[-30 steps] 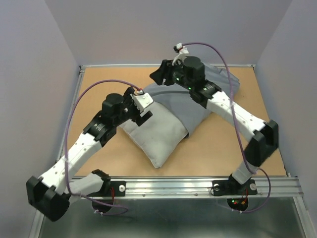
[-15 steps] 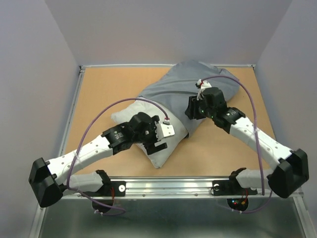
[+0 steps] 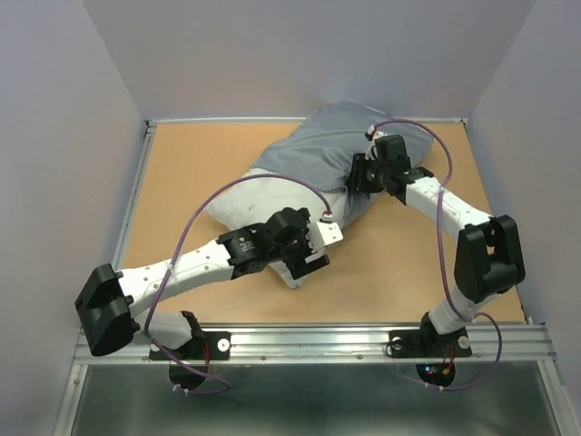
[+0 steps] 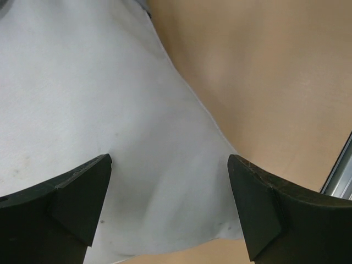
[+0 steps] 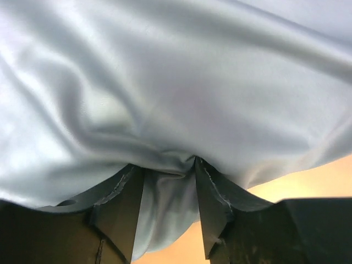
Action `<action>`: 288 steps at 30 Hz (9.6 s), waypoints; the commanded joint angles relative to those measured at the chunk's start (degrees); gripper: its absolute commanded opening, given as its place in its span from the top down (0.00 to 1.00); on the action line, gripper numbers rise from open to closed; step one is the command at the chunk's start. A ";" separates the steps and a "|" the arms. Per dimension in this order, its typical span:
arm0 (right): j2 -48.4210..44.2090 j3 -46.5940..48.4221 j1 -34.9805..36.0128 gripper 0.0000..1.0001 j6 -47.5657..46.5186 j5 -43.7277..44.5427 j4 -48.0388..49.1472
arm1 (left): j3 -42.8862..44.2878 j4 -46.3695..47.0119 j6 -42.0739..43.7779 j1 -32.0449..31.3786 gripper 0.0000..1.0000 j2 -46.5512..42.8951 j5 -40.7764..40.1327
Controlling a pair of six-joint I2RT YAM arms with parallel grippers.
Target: Put the pillow into the pillowcase
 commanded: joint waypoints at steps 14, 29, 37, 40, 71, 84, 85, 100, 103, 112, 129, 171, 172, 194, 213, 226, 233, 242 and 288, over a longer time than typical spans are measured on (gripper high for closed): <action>-32.51 -20.53 -0.68 0.36 5.21 -6.19 -4.07 | 0.44 9.48 -10.76 -2.58 0.47 15.76 -16.13; -20.48 -29.68 -0.60 0.23 8.99 -7.16 11.82 | 10.29 7.03 -11.02 1.90 1.00 15.22 -1.00; -11.44 -27.05 -0.60 0.46 7.59 -2.41 19.04 | 13.19 7.56 -13.73 5.41 1.00 17.51 3.22; -9.40 -25.82 -0.60 0.67 5.84 -2.23 19.04 | 15.12 7.73 -16.37 8.83 1.00 18.30 5.94; -44.19 -9.37 14.17 0.99 -3.92 -16.14 -18.03 | 26.56 30.23 -37.21 18.60 1.00 33.51 -4.78; -37.18 -19.48 14.17 0.99 -1.65 -25.08 -6.01 | 14.07 13.22 -9.11 16.75 0.60 17.52 13.64; -36.91 -19.75 14.26 0.99 -1.65 -25.61 -5.92 | 13.29 10.57 -6.47 17.10 0.50 14.03 15.33; -35.07 -8.69 14.08 1.00 0.20 -22.28 -3.46 | -9.65 3.25 28.78 20.18 0.01 -17.55 19.21; -34.54 -3.07 14.08 0.99 -1.20 -21.22 -3.55 | -11.07 2.73 31.61 20.18 0.01 -18.87 20.53; -30.15 16.88 14.08 0.99 -1.56 -17.80 -4.07 | 1.22 4.32 26.43 19.39 0.07 -11.42 27.46; -13.20 22.55 14.08 0.99 -9.91 -17.17 5.32 | 11.45 10.37 -25.15 33.33 0.81 -2.53 39.27; 18.72 37.11 22.43 0.60 -29.60 7.33 -13.48 | -9.92 7.29 -25.43 40.57 0.01 -18.70 23.87; 18.81 37.55 22.43 0.64 -29.68 7.78 -13.65 | -10.79 7.64 -25.52 40.57 0.01 -18.79 23.96; 6.87 38.17 21.47 0.99 -5.38 -25.83 -18.93 | -12.48 30.49 -19.42 30.20 0.28 4.93 15.16; 5.19 50.05 30.60 0.99 25.24 -35.53 6.28 | 3.80 50.02 -68.50 34.33 1.00 4.49 13.26; -0.88 24.12 24.73 1.00 13.12 -26.32 7.26 | -9.04 37.46 -56.46 42.24 0.46 17.69 16.38; 1.23 19.97 18.92 0.99 8.03 -25.53 7.26 | -11.85 26.91 -50.58 44.09 0.16 -1.24 33.63; 3.97 25.51 18.74 0.76 8.99 -22.54 7.18 | -4.68 1.10 -12.03 40.35 0.01 -18.44 34.26; -8.86 -22.21 8.37 0.91 8.56 -4.60 11.75 | 14.33 13.97 -21.12 24.84 1.00 16.28 32.31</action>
